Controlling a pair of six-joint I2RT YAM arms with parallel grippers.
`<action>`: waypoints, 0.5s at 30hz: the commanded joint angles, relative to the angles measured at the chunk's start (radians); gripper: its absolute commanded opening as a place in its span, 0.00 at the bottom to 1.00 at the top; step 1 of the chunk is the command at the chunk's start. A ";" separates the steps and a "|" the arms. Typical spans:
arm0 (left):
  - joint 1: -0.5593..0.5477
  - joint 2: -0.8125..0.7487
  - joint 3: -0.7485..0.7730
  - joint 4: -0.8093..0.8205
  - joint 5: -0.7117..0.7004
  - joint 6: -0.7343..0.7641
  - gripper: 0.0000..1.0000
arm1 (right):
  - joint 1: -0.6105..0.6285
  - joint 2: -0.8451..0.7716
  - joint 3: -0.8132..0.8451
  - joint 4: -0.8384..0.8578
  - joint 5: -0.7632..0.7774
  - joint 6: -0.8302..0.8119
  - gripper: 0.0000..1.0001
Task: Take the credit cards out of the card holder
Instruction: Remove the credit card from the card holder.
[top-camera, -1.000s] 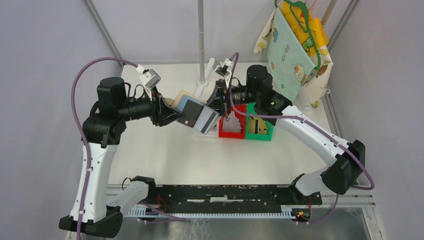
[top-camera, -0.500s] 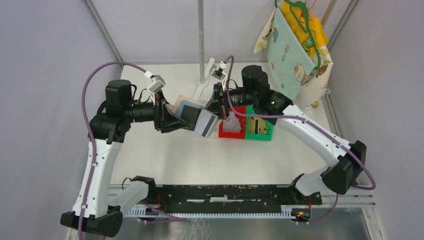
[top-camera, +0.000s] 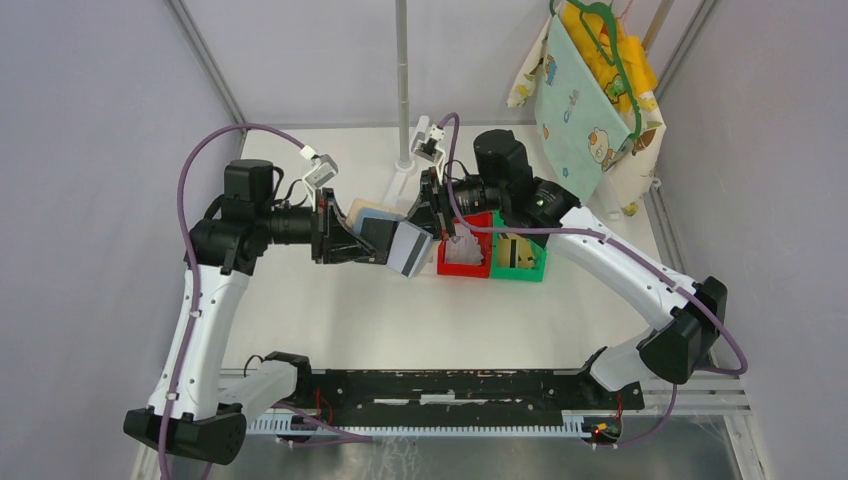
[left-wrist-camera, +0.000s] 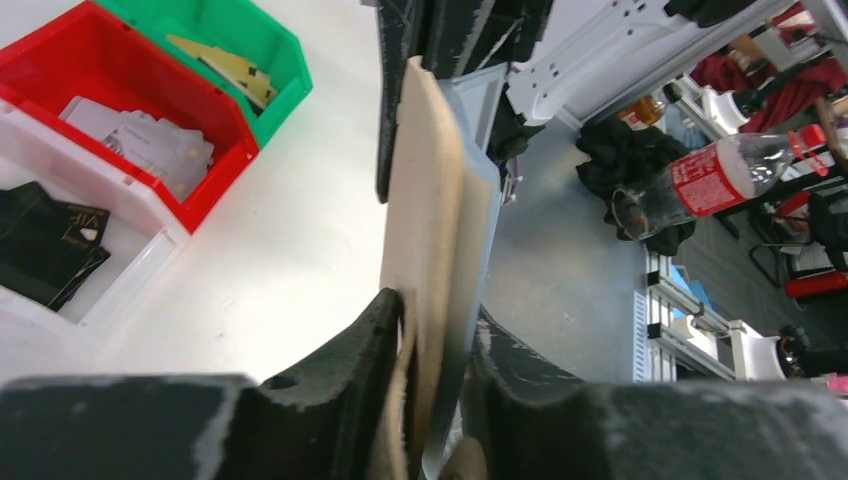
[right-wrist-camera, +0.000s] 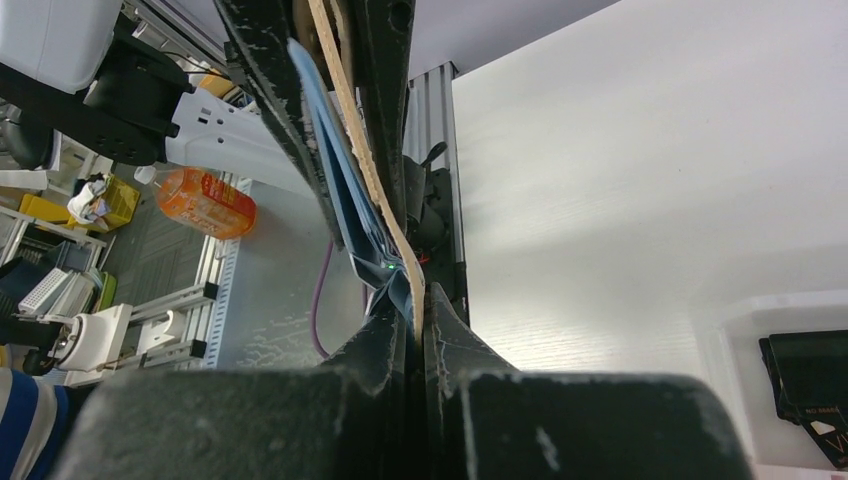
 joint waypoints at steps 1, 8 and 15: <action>-0.002 0.007 0.063 -0.009 -0.085 0.045 0.29 | 0.002 -0.002 0.068 0.016 0.009 -0.030 0.01; -0.004 0.026 0.100 -0.030 -0.068 0.003 0.22 | -0.007 -0.010 0.105 -0.066 0.017 -0.101 0.40; -0.003 0.055 0.152 -0.085 0.080 -0.008 0.19 | -0.083 -0.066 0.105 -0.175 0.043 -0.201 0.69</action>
